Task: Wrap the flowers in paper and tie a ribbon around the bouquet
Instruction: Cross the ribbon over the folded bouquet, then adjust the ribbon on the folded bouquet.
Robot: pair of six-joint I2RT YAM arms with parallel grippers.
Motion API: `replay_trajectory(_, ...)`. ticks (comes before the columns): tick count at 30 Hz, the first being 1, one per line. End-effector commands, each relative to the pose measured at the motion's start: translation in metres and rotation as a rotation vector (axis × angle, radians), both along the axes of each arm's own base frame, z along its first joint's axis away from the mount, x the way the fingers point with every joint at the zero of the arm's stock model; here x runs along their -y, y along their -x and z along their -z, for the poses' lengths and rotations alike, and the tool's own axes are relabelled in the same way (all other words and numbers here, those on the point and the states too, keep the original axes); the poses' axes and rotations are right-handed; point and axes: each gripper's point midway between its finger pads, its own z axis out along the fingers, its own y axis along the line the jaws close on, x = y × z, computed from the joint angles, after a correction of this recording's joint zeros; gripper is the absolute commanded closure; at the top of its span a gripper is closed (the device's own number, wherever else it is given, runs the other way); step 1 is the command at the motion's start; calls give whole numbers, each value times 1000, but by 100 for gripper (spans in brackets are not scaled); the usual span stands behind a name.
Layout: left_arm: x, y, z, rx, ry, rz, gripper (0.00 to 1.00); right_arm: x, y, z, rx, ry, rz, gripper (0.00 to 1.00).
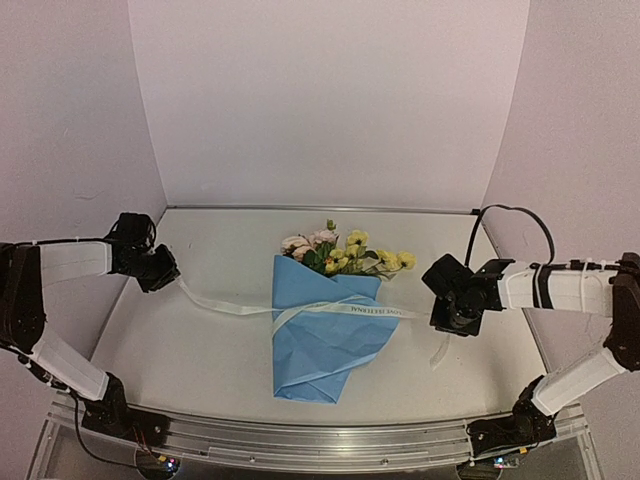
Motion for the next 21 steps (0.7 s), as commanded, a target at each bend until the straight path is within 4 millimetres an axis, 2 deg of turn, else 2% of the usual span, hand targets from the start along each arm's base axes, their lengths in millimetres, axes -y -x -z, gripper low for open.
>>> replay_trajectory(1, 7, -9, -12, 39, -65, 44, 66, -9, 3, -10, 34, -35, -48, 51)
replay_trajectory(4, 9, -13, -28, 81, -115, 60, 46, -18, 3, -21, 59, -38, -84, 38)
replay_trajectory(5, 11, -15, -36, 104, -128, 69, 43, -22, 1, -27, 73, -46, -95, 37)
replay_trajectory(7, 28, -20, -55, 158, -172, 124, 37, -29, -3, -42, 105, -75, -114, 34)
replay_trajectory(11, 91, -26, -88, 269, -151, 306, 35, -59, -20, -70, 172, -131, -212, 33)
replay_trajectory(15, 147, -25, -96, 297, -51, 485, 39, -117, -47, -86, 208, -217, -408, 34)
replay_trajectory(18, 188, -16, -91, 269, 9, 608, 40, -149, -62, -80, 200, -240, -518, 38)
replay_trajectory(21, 222, -14, -87, 237, 72, 686, 42, -172, -72, -70, 177, -241, -593, 42)
